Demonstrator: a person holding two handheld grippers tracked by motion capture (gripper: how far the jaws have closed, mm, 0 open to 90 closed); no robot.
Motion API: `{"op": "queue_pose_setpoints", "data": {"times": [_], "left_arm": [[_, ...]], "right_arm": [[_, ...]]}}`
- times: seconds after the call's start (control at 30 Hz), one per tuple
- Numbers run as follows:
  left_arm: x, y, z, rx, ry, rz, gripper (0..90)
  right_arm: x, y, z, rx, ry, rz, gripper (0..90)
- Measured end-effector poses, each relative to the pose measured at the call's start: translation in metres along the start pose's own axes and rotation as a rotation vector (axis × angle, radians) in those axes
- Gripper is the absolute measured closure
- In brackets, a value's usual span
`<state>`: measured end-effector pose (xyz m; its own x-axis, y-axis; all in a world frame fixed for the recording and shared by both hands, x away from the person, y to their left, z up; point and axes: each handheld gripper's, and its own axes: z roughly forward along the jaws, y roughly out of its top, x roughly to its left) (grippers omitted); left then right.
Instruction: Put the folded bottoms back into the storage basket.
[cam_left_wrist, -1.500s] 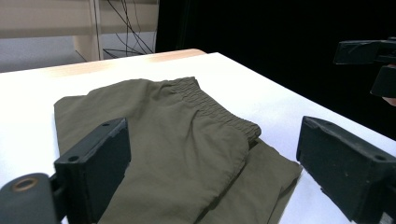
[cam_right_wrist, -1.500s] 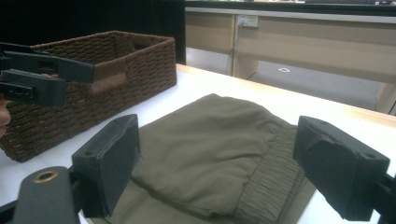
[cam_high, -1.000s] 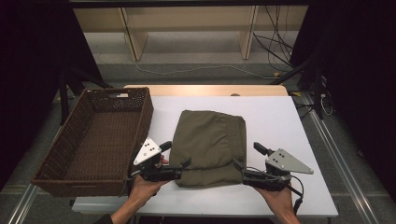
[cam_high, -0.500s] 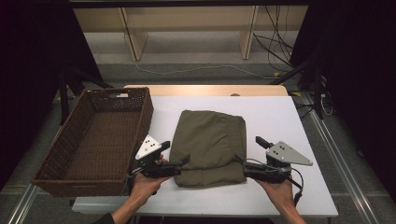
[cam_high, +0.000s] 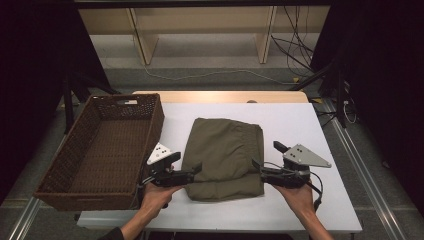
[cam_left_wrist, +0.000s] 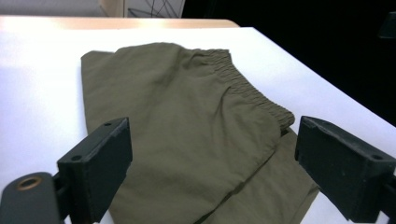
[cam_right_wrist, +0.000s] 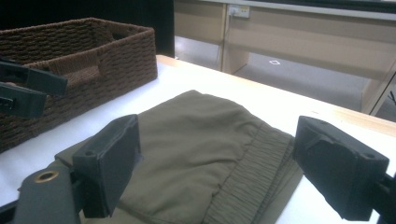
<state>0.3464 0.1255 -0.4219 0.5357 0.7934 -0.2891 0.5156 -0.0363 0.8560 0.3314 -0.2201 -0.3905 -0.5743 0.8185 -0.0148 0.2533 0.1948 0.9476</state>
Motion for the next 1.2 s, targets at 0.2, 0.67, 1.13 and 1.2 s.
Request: {"op": "queue_pose_setpoints", "data": {"times": [0.2,0.67,1.13,1.2], "left_arm": [[0.007,0.000,0.005,0.046,0.004,-0.064,11.7],[0.022,-0.005,0.016,0.193,0.071,-0.193,14.6],[0.028,-0.012,0.025,0.330,0.101,-0.259,15.3],[0.029,-0.013,0.025,0.342,0.112,-0.270,15.3]], "right_arm": [[-0.008,0.002,0.008,0.028,-0.001,0.003,16.4],[-0.028,0.005,0.039,0.124,0.011,0.023,16.4],[-0.051,0.006,0.068,0.229,0.002,0.091,16.2],[-0.054,0.006,0.072,0.239,-0.002,0.095,16.2]]}}
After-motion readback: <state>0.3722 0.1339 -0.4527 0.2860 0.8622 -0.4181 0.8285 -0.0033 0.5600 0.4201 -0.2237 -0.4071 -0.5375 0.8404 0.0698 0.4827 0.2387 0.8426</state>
